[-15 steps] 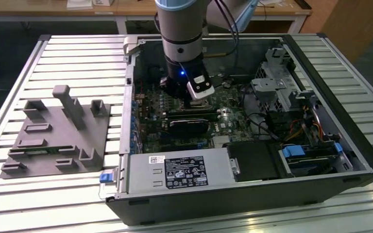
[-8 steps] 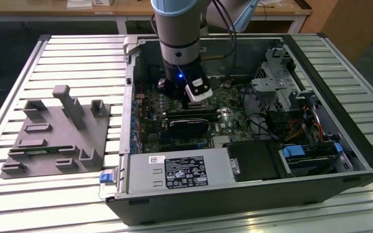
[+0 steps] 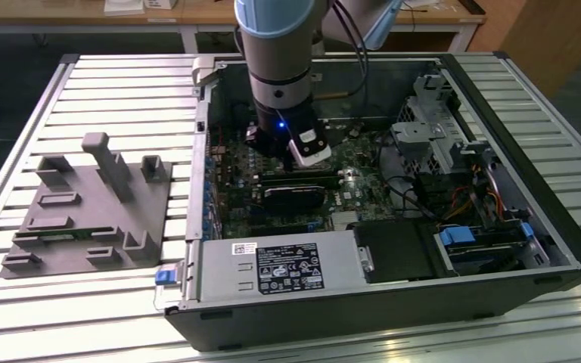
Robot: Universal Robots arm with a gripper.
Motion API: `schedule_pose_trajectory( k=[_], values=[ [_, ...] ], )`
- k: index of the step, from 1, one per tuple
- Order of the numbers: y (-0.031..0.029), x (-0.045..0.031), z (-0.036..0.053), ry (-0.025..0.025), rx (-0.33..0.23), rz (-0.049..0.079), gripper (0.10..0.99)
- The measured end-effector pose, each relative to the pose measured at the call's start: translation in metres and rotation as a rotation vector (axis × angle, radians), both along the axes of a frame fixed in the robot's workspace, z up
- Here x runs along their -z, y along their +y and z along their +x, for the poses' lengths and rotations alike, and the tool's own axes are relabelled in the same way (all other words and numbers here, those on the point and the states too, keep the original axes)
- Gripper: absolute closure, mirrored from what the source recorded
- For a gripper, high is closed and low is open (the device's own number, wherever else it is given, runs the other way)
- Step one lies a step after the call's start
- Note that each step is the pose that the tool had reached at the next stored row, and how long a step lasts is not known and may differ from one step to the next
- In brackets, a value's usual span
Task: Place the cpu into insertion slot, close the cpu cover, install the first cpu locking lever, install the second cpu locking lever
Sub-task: 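Install the second cpu locking lever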
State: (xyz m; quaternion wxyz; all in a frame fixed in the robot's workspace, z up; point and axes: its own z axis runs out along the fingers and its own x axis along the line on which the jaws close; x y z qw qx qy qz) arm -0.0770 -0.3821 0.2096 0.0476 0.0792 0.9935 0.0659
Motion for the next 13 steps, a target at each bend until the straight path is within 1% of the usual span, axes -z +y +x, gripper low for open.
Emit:
schedule_pose_trajectory(
  k=[1, 3, 4, 6, 7, 11, 12, 13],
  values=[
    [-0.0026, 0.0002, -0.0001, 0.0, -0.001, 0.007, 0.98],
    [-0.0049, 0.0002, -0.0002, 0.0, -0.001, 0.013, 0.98],
    [-0.0062, 0.0005, -0.0005, -0.0001, -0.003, 0.028, 0.98],
    [-0.0073, 0.0011, -0.0011, 0.0001, -0.005, 0.049, 0.98],
    [-0.0082, 0.0014, -0.0013, 0.0, -0.005, 0.055, 0.98],
    [-0.0142, 0.0033, -0.002, -0.0001, -0.006, 0.069, 0.98],
    [-0.0155, 0.0037, -0.0022, -0.0001, -0.006, 0.074, 0.98],
    [-0.0163, 0.0039, -0.0022, -0.0001, -0.007, 0.082, 0.98]
  ],
)
